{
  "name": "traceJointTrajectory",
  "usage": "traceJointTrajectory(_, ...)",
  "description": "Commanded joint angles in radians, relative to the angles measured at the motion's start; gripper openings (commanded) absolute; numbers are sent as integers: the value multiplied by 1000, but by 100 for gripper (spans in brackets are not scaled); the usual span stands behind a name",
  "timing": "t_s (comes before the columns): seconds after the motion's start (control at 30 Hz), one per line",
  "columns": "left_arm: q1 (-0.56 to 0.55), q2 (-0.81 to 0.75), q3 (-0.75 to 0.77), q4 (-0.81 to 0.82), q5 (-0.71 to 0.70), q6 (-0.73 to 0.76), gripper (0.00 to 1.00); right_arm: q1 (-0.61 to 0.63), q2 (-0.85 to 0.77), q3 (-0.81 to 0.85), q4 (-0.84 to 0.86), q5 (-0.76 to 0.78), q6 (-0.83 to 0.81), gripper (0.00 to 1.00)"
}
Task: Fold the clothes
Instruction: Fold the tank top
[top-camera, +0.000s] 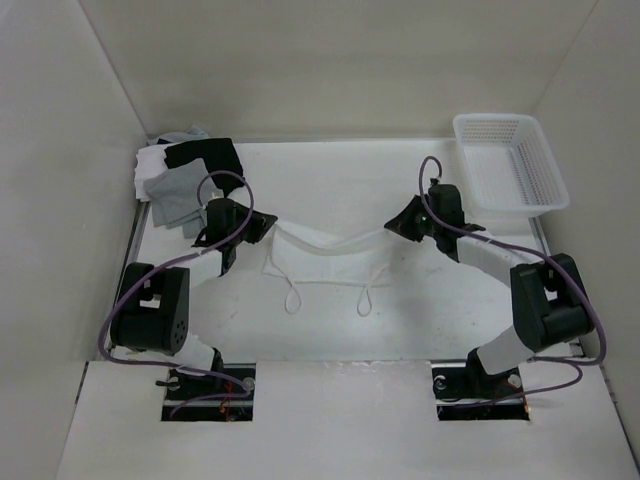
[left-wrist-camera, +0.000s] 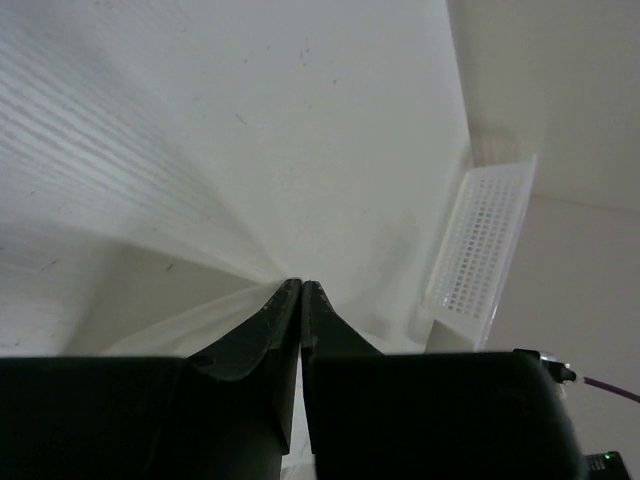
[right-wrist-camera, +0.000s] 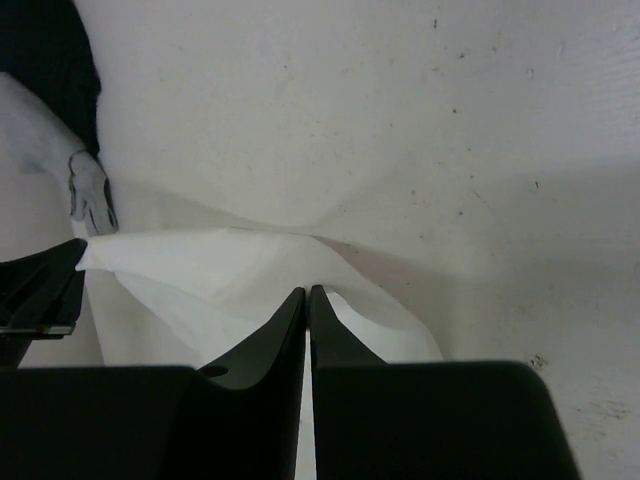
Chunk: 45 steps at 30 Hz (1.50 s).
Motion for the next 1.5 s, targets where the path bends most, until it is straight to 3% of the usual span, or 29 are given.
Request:
traceJointTrajectory(0.0,4,-35,-5,165,29,-38,3,10,-42,-19,88,-18,-20,8)
traceJointTrajectory(0.2,6,-103,-148,255,55,-64,4,30,-164,-174,125,1,1,8)
traceJointTrajectory(0.5,106,-296,-372,306,143,-75,4,114,-335,-332,83,48,3,9)
traceJointTrajectory(0.97,248,-220,-533,355,246,-33,8,249,-335,-474,72,145,72,11)
traceJointTrajectory(1.07,254,-183,-536,357,236,-35,19,263,-332,-464,54,145,72,18)
traceJointTrajectory(1.17,270,-219,-542,355,234,-44,32,277,-372,-450,8,174,63,37)
traceJointTrajectory(1.3,276,-377,-547,299,200,-32,34,274,-412,-435,5,203,32,60)
traceJointTrajectory(1.4,253,-510,-524,175,132,20,34,257,-335,-395,28,191,11,60)
traceJointTrajectory(1.47,221,-603,-498,66,67,71,34,258,-306,-364,34,182,-2,55)
